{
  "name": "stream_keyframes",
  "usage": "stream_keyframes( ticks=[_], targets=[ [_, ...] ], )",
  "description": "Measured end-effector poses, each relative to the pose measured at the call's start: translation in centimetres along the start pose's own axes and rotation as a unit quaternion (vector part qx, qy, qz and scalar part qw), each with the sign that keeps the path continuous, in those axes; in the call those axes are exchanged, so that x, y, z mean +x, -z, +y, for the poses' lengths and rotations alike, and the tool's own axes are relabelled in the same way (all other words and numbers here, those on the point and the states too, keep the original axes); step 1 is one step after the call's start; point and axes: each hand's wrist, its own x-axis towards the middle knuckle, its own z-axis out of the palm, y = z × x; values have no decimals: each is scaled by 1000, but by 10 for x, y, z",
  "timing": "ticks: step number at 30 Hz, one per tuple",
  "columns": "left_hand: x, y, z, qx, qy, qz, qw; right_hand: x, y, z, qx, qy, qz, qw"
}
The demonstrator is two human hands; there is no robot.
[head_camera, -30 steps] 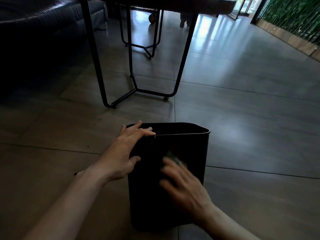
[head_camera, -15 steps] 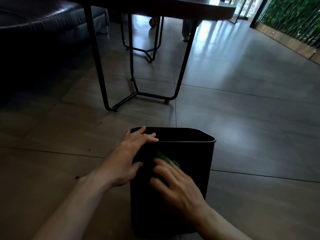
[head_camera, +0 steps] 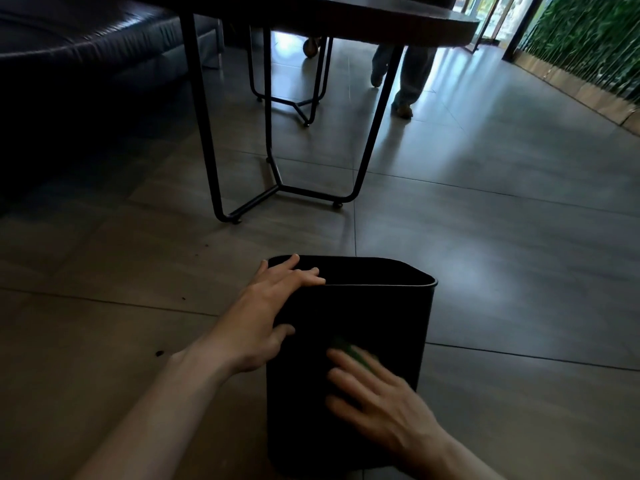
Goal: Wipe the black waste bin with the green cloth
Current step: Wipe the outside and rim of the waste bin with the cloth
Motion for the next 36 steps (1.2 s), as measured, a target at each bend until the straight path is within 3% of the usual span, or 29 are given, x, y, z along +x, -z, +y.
stream_keyframes(
  ticks=[4,7,9,12,14,16,18,20,22,24,25,27,29,31,33,36],
  targets=[
    [0,-1,-2,6,-7,3,1000,49,25,29,30,-201,116,972],
    [1,-1,-2,10,-7,5,1000,83,21,23,17,-254,139,957],
    [2,-1,-2,16,-5,7,1000,75,-1,3,-6,-212,123,970],
    [2,-1,-3,11,3,11,1000,22,-37,-29,-69,-42,17,997],
    [2,-1,-4,9,1,8,1000,-17,-42,-33,-126,79,-102,984],
    [2,-2,-5,5,1,7,1000,-41,-34,-22,-154,123,-145,970],
    [1,-2,-6,3,3,11,1000,-48,-20,-3,-123,62,-86,987],
    [2,-3,-8,6,3,15,1000,-37,-4,20,-43,-86,1,995],
    [3,-3,-9,6,2,12,1000,-8,15,41,1,-243,78,967],
    [2,-4,-11,2,3,12,1000,17,22,48,7,-313,110,943],
    [2,-4,-12,1,4,13,1000,22,19,45,6,-298,108,948],
    [2,-4,-13,2,4,17,1000,16,2,23,1,-182,80,980],
    [2,-5,-14,11,0,17,1000,-4,-16,-5,-22,-24,-11,999],
    [1,-6,-15,13,-2,14,1000,-26,-23,-23,-69,81,-121,987],
    [1,-7,-15,6,0,14,1000,-35,-17,-19,-90,103,-145,980],
    [0,-6,-15,-1,5,17,1000,-31,-3,0,-51,-8,-60,997]
  ],
)
